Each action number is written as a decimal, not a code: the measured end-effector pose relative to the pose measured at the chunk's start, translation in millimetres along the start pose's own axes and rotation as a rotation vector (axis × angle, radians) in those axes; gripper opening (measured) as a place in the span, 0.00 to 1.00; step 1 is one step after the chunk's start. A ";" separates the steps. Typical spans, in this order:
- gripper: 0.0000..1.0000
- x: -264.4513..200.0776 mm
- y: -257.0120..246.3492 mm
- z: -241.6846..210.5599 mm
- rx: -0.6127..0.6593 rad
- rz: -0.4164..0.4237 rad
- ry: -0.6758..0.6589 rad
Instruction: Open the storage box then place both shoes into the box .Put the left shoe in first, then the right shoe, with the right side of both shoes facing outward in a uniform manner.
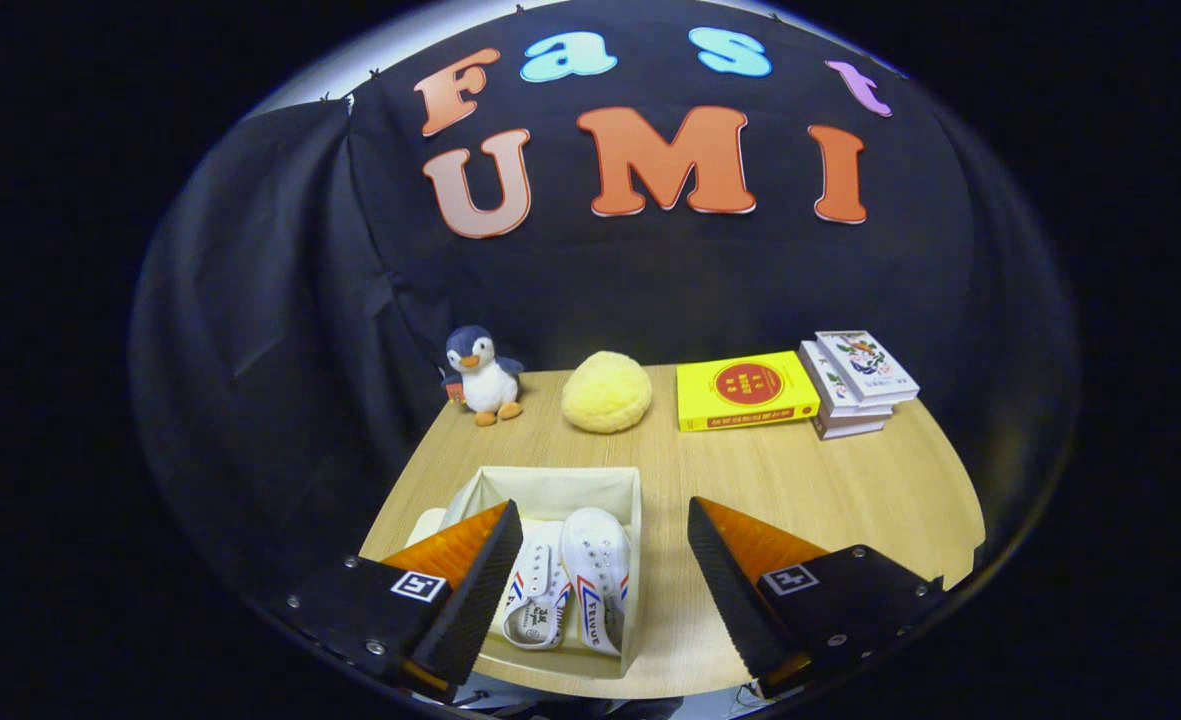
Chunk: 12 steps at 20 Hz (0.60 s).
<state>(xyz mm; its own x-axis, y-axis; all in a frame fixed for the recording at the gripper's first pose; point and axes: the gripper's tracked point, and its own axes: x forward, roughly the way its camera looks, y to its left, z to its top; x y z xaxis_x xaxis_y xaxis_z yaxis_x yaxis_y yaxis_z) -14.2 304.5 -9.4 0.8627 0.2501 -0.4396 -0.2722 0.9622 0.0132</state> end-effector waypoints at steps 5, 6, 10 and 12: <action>0.99 -35.6 -42.2 41.2 -0.002 -0.074 -0.126; 0.99 -41.9 -51.6 45.7 -0.017 -0.094 -0.142; 0.98 -60.4 -76.1 62.1 -0.056 -0.179 -0.232; 0.99 -66.2 -77.6 63.8 -0.045 -0.192 -0.262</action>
<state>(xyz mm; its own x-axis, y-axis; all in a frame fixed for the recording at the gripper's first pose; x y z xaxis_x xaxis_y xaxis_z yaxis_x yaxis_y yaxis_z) -23.0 220.1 76.0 0.9788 0.0897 -0.1841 -0.1076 0.9902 -0.0893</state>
